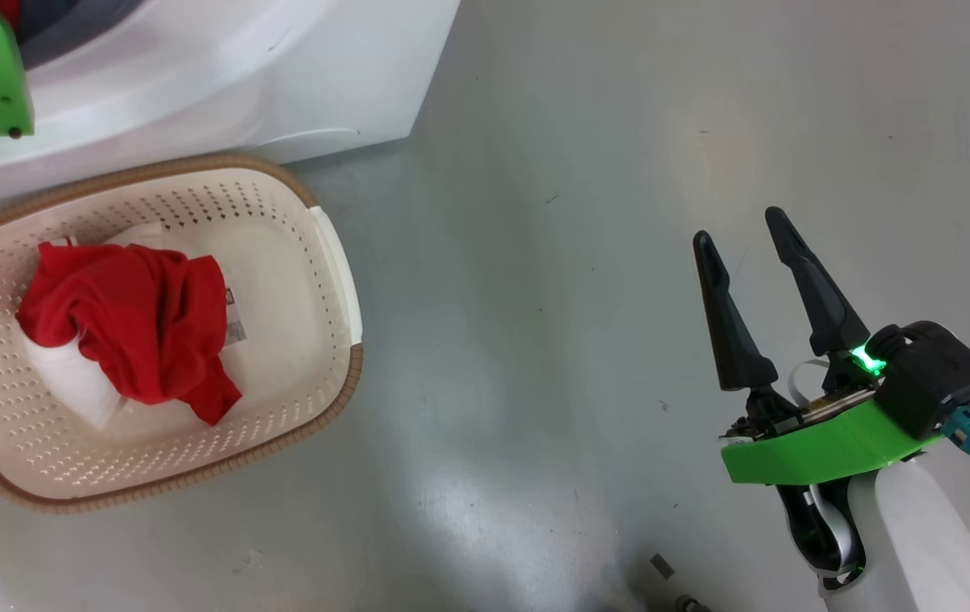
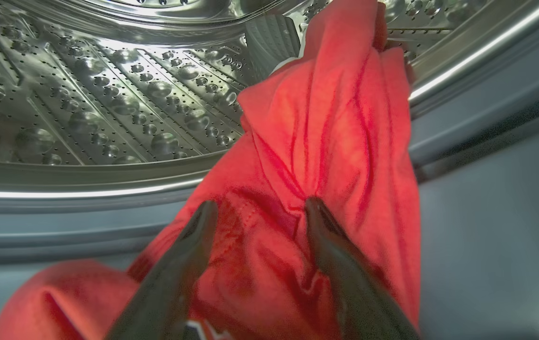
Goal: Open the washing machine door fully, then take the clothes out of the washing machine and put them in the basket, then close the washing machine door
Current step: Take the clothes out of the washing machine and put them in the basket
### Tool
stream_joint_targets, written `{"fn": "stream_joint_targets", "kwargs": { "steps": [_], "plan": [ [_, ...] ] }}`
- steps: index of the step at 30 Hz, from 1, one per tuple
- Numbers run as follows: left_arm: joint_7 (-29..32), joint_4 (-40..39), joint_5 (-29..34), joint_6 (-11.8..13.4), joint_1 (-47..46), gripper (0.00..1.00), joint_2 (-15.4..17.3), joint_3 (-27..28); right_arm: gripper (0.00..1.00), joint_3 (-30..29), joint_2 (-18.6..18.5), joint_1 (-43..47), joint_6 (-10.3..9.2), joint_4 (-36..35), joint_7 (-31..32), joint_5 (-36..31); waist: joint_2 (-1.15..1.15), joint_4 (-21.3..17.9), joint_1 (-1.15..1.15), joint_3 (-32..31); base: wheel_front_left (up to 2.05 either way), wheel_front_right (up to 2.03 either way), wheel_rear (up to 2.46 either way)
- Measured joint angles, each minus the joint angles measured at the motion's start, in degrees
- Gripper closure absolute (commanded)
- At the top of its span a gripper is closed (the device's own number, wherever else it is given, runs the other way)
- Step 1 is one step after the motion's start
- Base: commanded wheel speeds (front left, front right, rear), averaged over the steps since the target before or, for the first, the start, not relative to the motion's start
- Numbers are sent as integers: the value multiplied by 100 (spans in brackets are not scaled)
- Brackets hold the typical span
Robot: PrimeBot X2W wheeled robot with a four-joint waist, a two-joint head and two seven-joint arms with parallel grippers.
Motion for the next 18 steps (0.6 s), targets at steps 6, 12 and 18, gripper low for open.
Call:
{"fn": "stream_joint_targets", "kwargs": {
  "steps": [6,12,18],
  "plan": [
    [102,78,-59,-14,-60,100,-5,-3,0,14,0,-2,-1,2,0,27,0,3,0,1,0,0,0],
    [-71,103,-132,-13,-54,100,-21,-13,0,13,0,-2,0,8,0,27,0,44,0,-13,0,0,0],
    [-608,-29,-238,-7,48,100,-29,-10,0,4,0,-3,-1,10,0,26,0,116,0,-36,0,0,0]
  ]
}}
